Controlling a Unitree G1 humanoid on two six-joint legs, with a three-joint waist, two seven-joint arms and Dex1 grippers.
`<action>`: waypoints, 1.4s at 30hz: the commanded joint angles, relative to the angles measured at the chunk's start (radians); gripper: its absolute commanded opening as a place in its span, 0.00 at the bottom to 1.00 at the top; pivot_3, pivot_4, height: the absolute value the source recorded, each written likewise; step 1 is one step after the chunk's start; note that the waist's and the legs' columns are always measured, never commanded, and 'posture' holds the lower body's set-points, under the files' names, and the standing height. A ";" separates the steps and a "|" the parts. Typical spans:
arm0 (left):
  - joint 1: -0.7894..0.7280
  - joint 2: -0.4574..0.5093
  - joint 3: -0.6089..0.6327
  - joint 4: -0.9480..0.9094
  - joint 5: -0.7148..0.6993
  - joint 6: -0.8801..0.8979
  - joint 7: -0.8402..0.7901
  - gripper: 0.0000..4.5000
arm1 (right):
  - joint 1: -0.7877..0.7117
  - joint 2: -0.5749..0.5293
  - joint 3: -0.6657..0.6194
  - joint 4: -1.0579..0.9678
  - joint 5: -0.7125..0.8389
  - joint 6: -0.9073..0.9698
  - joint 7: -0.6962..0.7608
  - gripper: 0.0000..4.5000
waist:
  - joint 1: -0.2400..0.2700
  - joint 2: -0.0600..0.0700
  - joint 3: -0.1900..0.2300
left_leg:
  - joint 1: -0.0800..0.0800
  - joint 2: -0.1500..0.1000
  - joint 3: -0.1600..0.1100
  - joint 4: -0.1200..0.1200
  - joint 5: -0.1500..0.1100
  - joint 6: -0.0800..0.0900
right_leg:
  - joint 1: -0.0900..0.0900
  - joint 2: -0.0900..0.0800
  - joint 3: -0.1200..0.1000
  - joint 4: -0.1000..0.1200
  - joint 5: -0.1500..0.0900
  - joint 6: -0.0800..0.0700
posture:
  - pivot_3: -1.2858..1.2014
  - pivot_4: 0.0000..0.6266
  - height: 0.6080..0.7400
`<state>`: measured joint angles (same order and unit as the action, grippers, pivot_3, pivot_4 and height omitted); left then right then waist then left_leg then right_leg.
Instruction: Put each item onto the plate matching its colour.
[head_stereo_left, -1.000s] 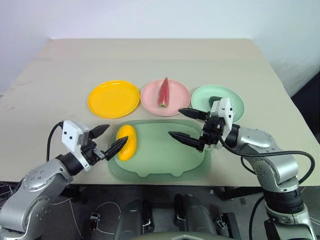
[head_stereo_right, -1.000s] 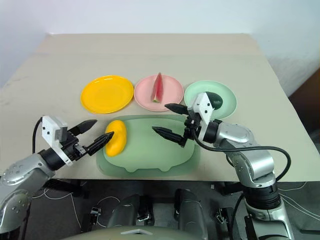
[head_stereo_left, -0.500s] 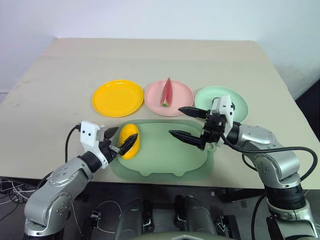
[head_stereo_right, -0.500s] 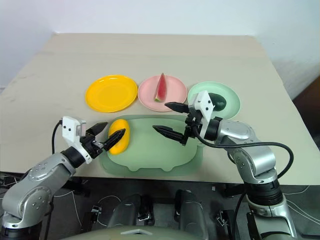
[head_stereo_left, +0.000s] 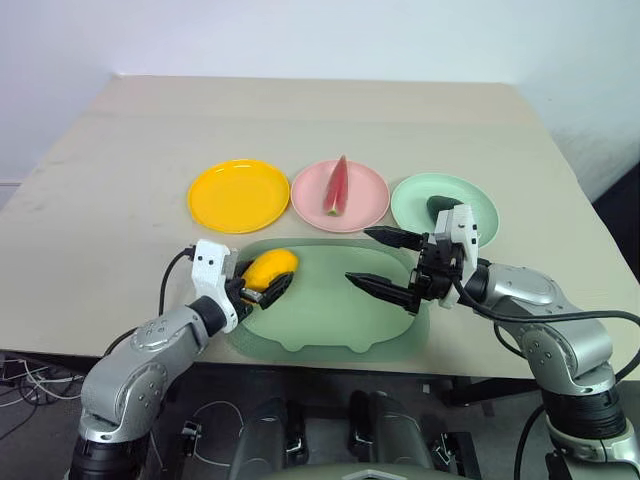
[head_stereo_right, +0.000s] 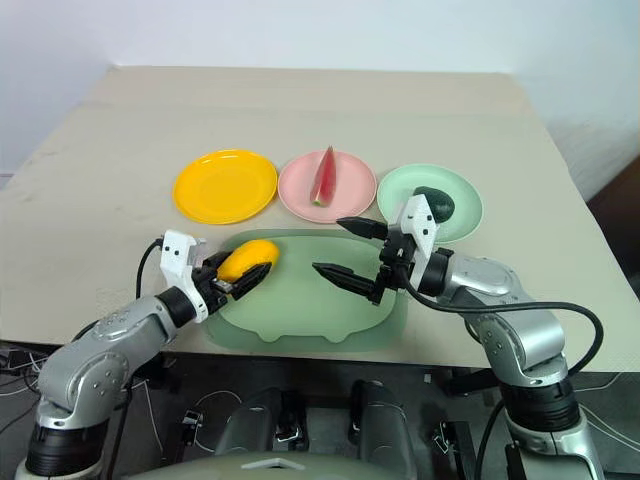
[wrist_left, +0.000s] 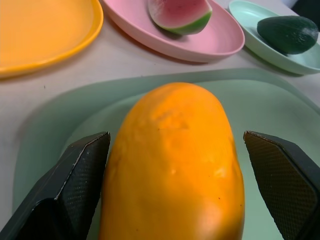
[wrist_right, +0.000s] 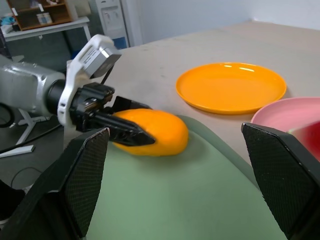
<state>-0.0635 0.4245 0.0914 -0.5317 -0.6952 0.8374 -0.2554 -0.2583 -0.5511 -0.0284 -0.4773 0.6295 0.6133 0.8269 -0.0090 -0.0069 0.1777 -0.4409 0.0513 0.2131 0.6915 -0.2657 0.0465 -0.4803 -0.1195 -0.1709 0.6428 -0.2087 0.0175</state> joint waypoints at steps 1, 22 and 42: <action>-0.017 0.010 -0.008 -0.006 0.007 0.020 -0.007 1.00 | 0.002 -0.013 -0.020 -0.017 -0.002 -0.033 -0.001 1.00 | -0.001 0.000 0.000 | 0.000 0.000 0.000 0.000 0.000 0.000 | 0.000 0.000 0.000 0.000 0.000 0.000 | 0.52 0.24 0.67; -0.253 0.182 0.149 0.198 0.146 -0.086 -0.057 0.73 | 0.003 0.024 0.030 0.001 -0.043 -0.074 -0.056 1.00 | 0.000 0.000 0.000 | -0.001 0.000 -0.001 0.000 0.000 0.000 | 0.001 0.000 -0.001 -0.004 -0.001 0.001 | 0.52 0.24 0.67; -0.632 0.021 0.002 1.011 0.459 -0.562 -0.171 0.73 | 0.020 0.078 0.079 -0.010 -0.091 -0.092 -0.130 1.00 | -0.004 0.000 0.000 | -0.002 0.000 0.000 -0.001 0.000 0.001 | 0.000 0.001 -0.002 -0.005 0.002 0.001 | 0.52 0.24 0.67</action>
<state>-0.6665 0.4424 0.0738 0.4705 -0.2478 0.3178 -0.4232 -0.2432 -0.4807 0.0550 -0.4491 0.5392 0.5485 0.7019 -0.0131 -0.0072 0.1780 -0.4425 0.0517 0.2132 0.6904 -0.2659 0.0472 -0.4801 -0.1187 -0.1732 0.6384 -0.2064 0.0186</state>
